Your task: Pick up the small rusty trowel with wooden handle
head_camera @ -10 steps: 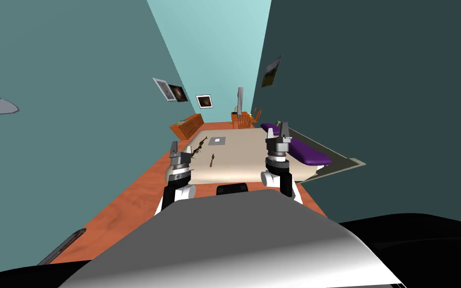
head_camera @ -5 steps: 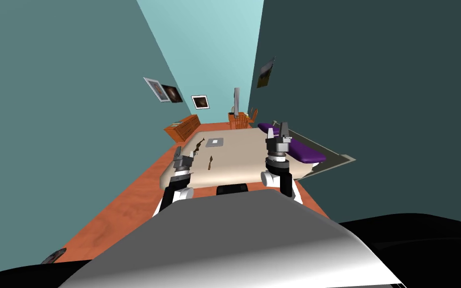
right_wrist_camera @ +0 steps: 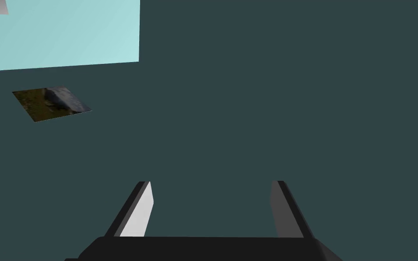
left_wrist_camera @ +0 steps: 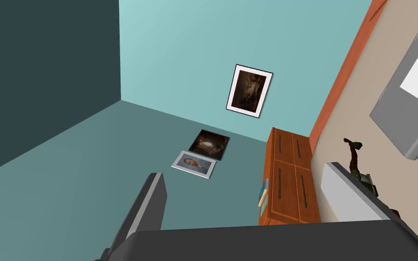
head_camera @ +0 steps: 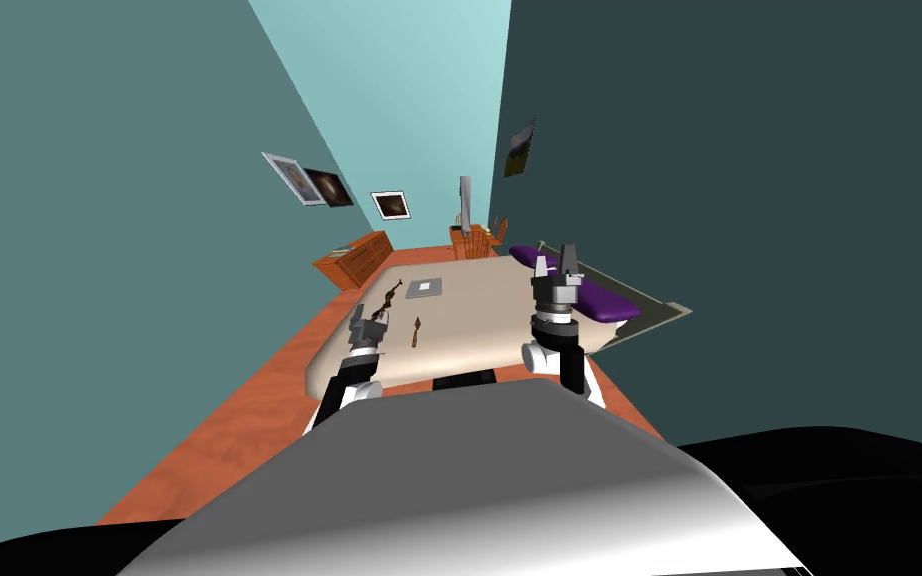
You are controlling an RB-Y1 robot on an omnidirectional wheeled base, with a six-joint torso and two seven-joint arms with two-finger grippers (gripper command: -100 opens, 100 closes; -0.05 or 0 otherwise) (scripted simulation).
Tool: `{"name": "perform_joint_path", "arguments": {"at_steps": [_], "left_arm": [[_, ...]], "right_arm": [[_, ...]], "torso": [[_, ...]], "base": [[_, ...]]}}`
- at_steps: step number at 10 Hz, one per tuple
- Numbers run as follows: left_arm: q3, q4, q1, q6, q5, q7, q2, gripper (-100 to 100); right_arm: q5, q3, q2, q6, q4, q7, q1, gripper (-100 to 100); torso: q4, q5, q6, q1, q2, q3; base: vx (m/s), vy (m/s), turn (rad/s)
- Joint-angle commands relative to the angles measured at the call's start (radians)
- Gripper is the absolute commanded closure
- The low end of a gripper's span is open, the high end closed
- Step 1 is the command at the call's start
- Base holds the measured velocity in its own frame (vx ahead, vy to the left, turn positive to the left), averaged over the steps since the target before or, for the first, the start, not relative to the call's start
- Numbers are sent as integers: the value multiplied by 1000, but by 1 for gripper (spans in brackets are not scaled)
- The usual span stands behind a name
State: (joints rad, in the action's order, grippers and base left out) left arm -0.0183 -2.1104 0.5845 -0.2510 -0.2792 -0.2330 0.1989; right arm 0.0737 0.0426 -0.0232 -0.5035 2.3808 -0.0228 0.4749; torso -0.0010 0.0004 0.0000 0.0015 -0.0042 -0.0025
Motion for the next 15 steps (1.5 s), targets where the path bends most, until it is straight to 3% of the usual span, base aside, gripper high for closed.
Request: {"name": "perform_joint_path", "arguments": {"at_steps": [1, 7, 8, 15], "left_arm": [[-2, 21, 9, 33, -32, -34, -3, -100], [-36, 161, 36, 132, -190, -198, 12, -100], [-36, 161, 36, 132, -190, -198, 12, -100], [-70, 327, 64, 247, -371, -385, -8, -100]], "right_arm": [[0, 0, 0, 0, 0, 0, 0, 0], [0, 0, 0, 0, 0, 0, 0, 0], [0, 0, 0, 0, 0, 0, 0, 0], [0, 0, 0, 0, 0, 0, 0, 0]], "torso": [[0, 0, 0, 0, 0, 0], [0, 0, 0, -2, -1, -1], [0, -1, 0, -3, -1, -1], [0, -1, 0, -2, -1, -1]], "base": [[59, 13, -111], [68, 7, -156], [48, -1, -61], [67, -1, -147]]}}
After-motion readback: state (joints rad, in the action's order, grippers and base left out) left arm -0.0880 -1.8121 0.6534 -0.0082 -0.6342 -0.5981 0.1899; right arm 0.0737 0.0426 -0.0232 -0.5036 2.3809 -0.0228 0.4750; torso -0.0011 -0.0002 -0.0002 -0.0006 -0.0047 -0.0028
